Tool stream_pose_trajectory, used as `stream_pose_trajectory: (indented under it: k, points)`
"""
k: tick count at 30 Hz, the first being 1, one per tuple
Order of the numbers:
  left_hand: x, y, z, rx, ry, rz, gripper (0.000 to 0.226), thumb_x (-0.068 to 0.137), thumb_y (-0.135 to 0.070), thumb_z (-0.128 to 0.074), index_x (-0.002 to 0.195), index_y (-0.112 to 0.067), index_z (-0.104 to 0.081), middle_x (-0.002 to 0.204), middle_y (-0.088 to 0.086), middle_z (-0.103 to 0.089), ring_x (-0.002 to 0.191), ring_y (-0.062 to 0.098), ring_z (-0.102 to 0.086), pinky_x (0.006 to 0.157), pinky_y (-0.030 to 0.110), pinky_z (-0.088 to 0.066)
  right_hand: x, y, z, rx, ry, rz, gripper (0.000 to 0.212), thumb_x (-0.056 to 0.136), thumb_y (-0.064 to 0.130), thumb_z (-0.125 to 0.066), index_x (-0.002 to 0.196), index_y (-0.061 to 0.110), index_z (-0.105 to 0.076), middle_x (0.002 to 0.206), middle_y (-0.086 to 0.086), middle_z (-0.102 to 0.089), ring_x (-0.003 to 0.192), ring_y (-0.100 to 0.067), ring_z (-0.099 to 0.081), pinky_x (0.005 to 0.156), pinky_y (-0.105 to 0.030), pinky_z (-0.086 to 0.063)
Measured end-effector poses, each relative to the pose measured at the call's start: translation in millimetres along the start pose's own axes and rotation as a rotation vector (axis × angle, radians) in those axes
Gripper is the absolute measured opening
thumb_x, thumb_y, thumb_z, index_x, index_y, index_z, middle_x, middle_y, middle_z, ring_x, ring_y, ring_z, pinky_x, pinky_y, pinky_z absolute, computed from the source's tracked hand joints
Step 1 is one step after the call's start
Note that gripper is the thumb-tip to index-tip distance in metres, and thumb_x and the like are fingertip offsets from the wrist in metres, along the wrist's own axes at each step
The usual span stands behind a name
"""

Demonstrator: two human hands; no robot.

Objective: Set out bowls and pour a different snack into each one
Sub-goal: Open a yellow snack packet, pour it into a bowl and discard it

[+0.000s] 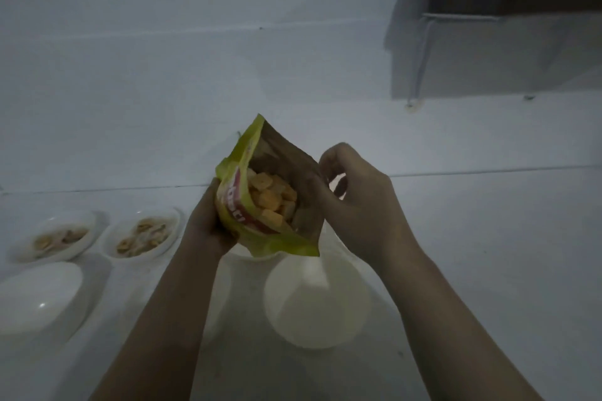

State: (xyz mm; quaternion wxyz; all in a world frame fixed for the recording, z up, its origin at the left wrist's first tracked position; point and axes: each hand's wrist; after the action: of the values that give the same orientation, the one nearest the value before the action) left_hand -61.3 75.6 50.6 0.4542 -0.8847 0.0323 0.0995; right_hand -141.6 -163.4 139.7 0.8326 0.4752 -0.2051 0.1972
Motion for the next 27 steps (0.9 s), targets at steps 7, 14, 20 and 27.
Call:
stream_pose_trajectory:
  k: [7, 14, 20, 27]
  points:
    - [16.3, -44.7, 65.0, 0.000, -0.360, -0.144, 0.044, 0.091, -0.054, -0.056, 0.113, -0.018, -0.068, 0.112, 0.009, -0.072, 0.101, 0.032, -0.069, 0.082, 0.052, -0.056, 41.1, 28.2, -99.6, 0.114, 0.052, -0.103, 0.026, 0.104, 0.035, -0.042, 0.113, 0.020, -0.061, 0.096, 0.011, -0.064, 0.090, -0.007, -0.058, 0.077, -0.021, -0.046]
    - [34.6, -65.9, 96.6, 0.082, -0.499, -0.269, 0.031, 0.096, -0.045, -0.053, 0.085, -0.020, -0.067, 0.096, 0.006, -0.072, 0.085, 0.024, -0.070, 0.074, 0.039, -0.058, 72.1, 10.5, -161.7, 0.107, -0.076, -0.203, 0.031, 0.103, 0.038, -0.043, 0.107, 0.018, -0.066, 0.096, 0.006, -0.067, 0.094, -0.013, -0.061, 0.081, -0.026, -0.046]
    - [57.3, -80.0, 121.1, 0.232, -0.555, -0.369, 0.040, 0.089, -0.054, -0.055, 0.069, -0.022, -0.068, 0.082, 0.003, -0.070, 0.085, 0.028, -0.069, 0.080, 0.046, -0.058, 99.9, -14.9, -183.3, -0.026, -0.131, -0.212, 0.021, 0.101, 0.029, -0.048, 0.099, 0.021, -0.068, 0.080, 0.012, -0.065, 0.075, -0.003, -0.060, 0.063, -0.014, -0.044]
    - [72.3, -82.8, 124.6, 0.418, -0.571, -0.527, 0.043, 0.100, -0.043, -0.044, 0.077, -0.011, -0.058, 0.068, -0.001, -0.056, 0.057, 0.008, -0.051, 0.050, 0.018, -0.043, 117.3, -46.0, -203.1, -0.152, -0.112, -0.182, 0.018, 0.098, 0.016, -0.053, 0.098, 0.010, -0.070, 0.090, -0.003, -0.064, 0.084, -0.016, -0.056, 0.072, -0.025, -0.038]
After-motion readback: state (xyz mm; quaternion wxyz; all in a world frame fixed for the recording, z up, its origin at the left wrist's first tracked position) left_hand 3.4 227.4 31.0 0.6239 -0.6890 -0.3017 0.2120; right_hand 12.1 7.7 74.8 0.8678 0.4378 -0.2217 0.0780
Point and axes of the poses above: each hand's wrist, its own x-axis towards the middle knuckle, its own z-axis out of the back of the hand, y = z × x
